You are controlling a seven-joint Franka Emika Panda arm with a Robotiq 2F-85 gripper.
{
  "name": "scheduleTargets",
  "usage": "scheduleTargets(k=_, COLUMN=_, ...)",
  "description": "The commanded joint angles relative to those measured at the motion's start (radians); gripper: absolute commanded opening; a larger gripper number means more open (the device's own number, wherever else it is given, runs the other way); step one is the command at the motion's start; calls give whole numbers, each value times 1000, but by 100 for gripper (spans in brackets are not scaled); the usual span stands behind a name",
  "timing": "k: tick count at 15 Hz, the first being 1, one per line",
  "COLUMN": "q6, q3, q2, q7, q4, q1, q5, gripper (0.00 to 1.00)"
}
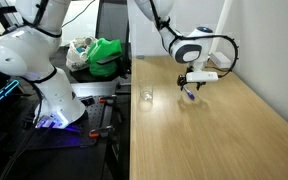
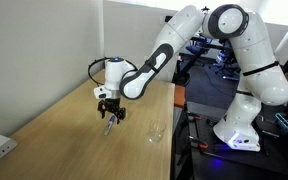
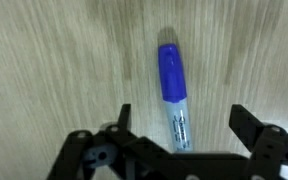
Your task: Put the blue marker inside the glass cup
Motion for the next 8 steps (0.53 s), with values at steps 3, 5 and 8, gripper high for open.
scheduleTargets(k=3, q6=-62, q3=-14, q2=33, q7=4, q4=56, q1=15, q5=-19, gripper=68)
scheduleTargets(k=5, q6=-69, q3=-14, q2=39, q7=5, q4=63, q1=15, q5=-19, gripper=52)
scheduleTargets(k=8, q6=-75, q3=-15, q2=45, q7=6, q4=71, q1=16, q5=-19, gripper=29)
